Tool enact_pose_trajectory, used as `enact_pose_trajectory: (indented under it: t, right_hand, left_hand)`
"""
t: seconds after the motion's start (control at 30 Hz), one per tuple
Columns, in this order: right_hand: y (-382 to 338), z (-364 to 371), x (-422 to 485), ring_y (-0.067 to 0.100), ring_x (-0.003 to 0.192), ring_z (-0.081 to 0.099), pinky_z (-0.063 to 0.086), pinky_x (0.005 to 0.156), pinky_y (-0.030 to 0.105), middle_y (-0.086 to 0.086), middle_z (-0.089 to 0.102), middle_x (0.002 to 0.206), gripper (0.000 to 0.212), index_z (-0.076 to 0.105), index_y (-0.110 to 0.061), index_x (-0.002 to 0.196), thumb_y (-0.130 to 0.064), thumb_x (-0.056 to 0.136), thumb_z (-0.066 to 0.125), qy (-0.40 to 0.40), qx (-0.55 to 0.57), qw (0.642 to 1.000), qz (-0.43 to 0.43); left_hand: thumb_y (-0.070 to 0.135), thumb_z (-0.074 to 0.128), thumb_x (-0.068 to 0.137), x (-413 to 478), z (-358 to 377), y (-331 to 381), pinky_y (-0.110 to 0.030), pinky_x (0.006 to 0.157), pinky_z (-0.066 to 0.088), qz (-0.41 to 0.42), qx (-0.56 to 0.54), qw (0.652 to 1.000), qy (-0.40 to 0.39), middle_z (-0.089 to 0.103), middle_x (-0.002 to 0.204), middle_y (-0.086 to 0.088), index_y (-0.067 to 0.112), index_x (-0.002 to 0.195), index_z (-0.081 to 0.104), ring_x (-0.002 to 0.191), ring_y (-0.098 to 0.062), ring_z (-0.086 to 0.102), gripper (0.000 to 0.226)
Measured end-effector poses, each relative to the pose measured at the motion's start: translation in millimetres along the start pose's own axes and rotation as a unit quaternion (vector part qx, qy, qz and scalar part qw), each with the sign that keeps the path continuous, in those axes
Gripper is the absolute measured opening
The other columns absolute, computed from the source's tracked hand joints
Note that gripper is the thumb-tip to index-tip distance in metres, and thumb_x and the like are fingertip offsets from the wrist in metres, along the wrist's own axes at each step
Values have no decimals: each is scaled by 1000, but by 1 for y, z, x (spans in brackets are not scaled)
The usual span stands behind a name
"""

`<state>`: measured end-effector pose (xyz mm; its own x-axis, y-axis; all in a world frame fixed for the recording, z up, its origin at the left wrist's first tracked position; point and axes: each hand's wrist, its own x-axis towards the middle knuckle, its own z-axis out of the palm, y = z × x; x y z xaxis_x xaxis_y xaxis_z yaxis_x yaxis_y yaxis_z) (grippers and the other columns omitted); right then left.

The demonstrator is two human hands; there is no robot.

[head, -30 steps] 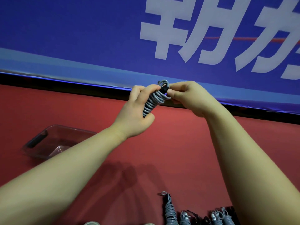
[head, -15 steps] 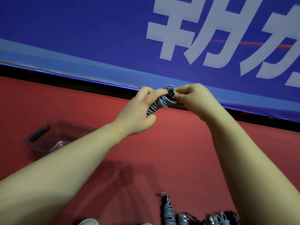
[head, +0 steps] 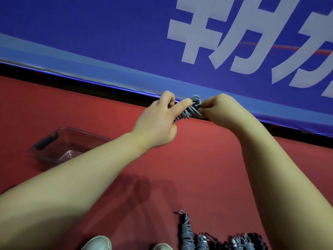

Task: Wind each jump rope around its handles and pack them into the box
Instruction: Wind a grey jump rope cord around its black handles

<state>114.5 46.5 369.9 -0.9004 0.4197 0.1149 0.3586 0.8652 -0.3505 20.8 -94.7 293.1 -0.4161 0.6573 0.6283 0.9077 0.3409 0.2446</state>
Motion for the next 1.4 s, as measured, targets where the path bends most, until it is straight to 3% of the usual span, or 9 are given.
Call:
enact_pose_trajectory:
  t: [0.13, 0.27, 0.5, 0.63, 0.87, 1.03, 1.2, 1.3, 1.4]
  right_hand:
    - [6, 1, -4, 9, 62, 56, 40, 63, 17, -2, 66, 73, 21, 73, -28, 94, -18, 94, 54, 48, 156, 983, -83]
    - [18, 7, 0, 20, 82, 51, 36, 70, 18, 17, 58, 88, 30, 64, -43, 94, -15, 96, 52, 72, 116, 977, -162]
    - [16, -6, 9, 32, 74, 47, 35, 60, 36, 17, 53, 80, 20, 66, -7, 87, -6, 92, 48, 69, -101, 982, -143]
    - [11, -11, 7, 31, 73, 49, 30, 53, 29, 12, 53, 80, 23, 59, -16, 79, 3, 86, 46, 81, -230, 964, -106]
    - [25, -8, 7, 32, 77, 52, 39, 62, 37, 13, 56, 84, 22, 71, -9, 91, 2, 87, 53, 78, -228, 957, -161]
    - [31, -13, 6, 19, 77, 52, 38, 66, 21, 14, 57, 84, 20, 72, -9, 96, -4, 92, 53, 121, -51, 966, -224]
    - [43, 9, 12, 4, 88, 52, 38, 84, 17, 11, 58, 92, 33, 66, -41, 95, -11, 94, 52, 57, 243, 945, -211]
    - [52, 10, 17, 10, 91, 53, 40, 88, 25, 16, 58, 94, 33, 69, -49, 91, -22, 90, 52, 9, 278, 937, -213]
    - [58, 4, 17, 1, 83, 53, 40, 83, 15, -11, 58, 83, 26, 67, -39, 95, -19, 88, 51, -19, 269, 934, -235]
  left_hand:
    - [12, 48, 64, 0, -1, 1, -27, 66, 39, -19, -52, 998, 25, 43, 104, -11, 36, 125, 34, 78, -32, 52, 67]
    - [17, 46, 66, -1, 0, 8, -32, 67, 46, -43, -104, 994, 11, 41, 109, -5, 40, 127, 35, 81, -29, 52, 67]
    - [13, 48, 68, 2, 2, 5, -28, 62, 37, -24, -47, 999, -4, 43, 108, -7, 29, 134, 47, 77, -29, 51, 68]
    - [9, 50, 72, 2, 1, 11, -28, 62, 34, -15, -38, 998, -47, 37, 109, -6, 31, 137, 46, 75, -25, 44, 68]
    - [8, 52, 75, 3, -3, 19, -34, 63, 41, -19, 49, 996, -77, 22, 102, 1, 35, 139, 38, 75, -23, 37, 71]
    - [8, 56, 73, 5, -8, 18, -32, 65, 41, -48, -39, 998, -32, 39, 108, -4, 32, 138, 42, 79, -26, 49, 70]
    - [22, 48, 69, 4, -7, 23, -34, 73, 48, -77, -122, 989, -25, 42, 105, 3, 42, 131, 36, 86, -24, 53, 67]
    - [23, 50, 70, 3, -7, 21, -32, 71, 47, -75, -108, 990, -44, 43, 103, 5, 48, 128, 34, 86, -22, 52, 66]
    - [27, 45, 63, 3, -9, 23, -31, 78, 47, -68, -149, 985, -56, 48, 108, 8, 52, 121, 28, 92, -17, 53, 65]
